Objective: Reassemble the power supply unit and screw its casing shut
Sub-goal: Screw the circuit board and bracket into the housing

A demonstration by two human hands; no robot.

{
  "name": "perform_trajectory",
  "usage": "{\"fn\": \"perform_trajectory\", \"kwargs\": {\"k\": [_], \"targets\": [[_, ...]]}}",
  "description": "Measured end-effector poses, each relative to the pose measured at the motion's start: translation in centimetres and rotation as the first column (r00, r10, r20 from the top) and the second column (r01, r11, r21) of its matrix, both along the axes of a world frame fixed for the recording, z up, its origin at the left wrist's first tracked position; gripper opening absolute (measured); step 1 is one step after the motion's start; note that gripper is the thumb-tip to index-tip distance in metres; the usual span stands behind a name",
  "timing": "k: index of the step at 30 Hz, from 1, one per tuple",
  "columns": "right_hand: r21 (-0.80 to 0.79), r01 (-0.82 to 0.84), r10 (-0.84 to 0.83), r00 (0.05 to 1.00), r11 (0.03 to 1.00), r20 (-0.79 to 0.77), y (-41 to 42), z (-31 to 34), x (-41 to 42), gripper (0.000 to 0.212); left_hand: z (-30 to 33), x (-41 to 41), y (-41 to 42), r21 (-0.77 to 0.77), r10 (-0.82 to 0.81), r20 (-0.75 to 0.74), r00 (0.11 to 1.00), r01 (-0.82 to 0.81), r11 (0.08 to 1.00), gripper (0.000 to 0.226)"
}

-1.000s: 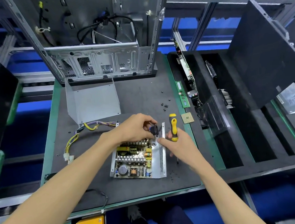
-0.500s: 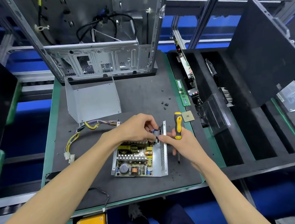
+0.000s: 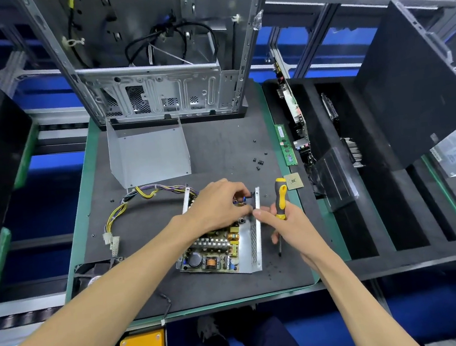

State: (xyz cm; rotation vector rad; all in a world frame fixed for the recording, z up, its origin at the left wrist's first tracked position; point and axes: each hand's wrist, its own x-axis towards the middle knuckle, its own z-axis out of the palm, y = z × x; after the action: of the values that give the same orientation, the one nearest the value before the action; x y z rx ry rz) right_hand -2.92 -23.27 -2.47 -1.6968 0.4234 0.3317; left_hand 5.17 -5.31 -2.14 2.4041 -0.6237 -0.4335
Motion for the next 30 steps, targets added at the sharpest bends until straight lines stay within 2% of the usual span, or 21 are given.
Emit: {"fn": "perform_trajectory", "kwargs": {"k": [4, 8, 13, 16, 20, 22, 24, 27, 29, 30], "targets": [[-0.005, 0.011, -0.011, 1.000, 1.000, 0.003, 0.0, -0.1, 0.0, 0.041, 0.3, 0.2, -0.4, 0.072, -0.058, 0.032, 0.998, 0.055, 0.996, 0.029], [-0.016, 0.008, -0.008, 1.000, 1.000, 0.000, 0.1, -0.3, -0.1, 0.044, 0.1, 0.5, -0.1, 0.005, -0.078, -0.019, 0.997, 0.078, 0.997, 0.025], [-0.036, 0.010, -0.010, 1.000, 0.999, 0.011, 0.1, -0.5, -0.1, 0.046, -0.3, -0.1, 0.1, -0.016, -0.014, 0.018, 1.000, 0.015, 1.000, 0.027], [-0.025, 0.020, -0.020, 1.000, 0.999, 0.002, 0.3, -0.7, -0.2, 0.046, -0.2, -0.9, -0.2, 0.036, -0.044, 0.121, 0.992, 0.040, 0.999, 0.027], [0.010, 0.059, -0.059, 0.998, 0.998, -0.011, 0.8, -0.7, -0.5, 0.051, -0.4, -2.8, -0.6, 0.229, -0.130, 0.374, 0.918, 0.044, 0.972, 0.027], [-0.026, 0.067, -0.067, 0.997, 0.997, -0.023, 1.0, -0.7, -0.7, 0.052, 0.2, -3.6, -1.1, 0.330, -0.182, 0.435, 0.882, 0.032, 0.943, 0.026], [-0.035, 0.090, -0.091, 0.994, 0.995, -0.052, 1.2, -0.7, -0.6, 0.044, 1.0, -3.6, -1.7, 0.399, -0.241, 0.343, 0.908, 0.091, 0.913, 0.027], [0.146, 0.214, -0.193, 0.971, 0.966, -0.142, 1.4, -0.3, -0.3, 0.049, 3.1, -1.9, -2.3, 0.384, -0.229, 0.045, 0.972, 0.195, 0.903, 0.030], [0.222, 0.260, -0.228, 0.961, 0.940, -0.159, 1.2, -0.3, -0.3, 0.047, 3.8, -0.9, -3.0, 0.339, -0.171, -0.129, 0.977, 0.206, 0.918, 0.040], [0.248, 0.272, -0.237, 0.958, 0.930, -0.162, 1.1, -0.4, -0.3, 0.045, 4.1, -0.7, -3.4, 0.327, -0.103, -0.184, 0.978, 0.159, 0.932, 0.048]]}}
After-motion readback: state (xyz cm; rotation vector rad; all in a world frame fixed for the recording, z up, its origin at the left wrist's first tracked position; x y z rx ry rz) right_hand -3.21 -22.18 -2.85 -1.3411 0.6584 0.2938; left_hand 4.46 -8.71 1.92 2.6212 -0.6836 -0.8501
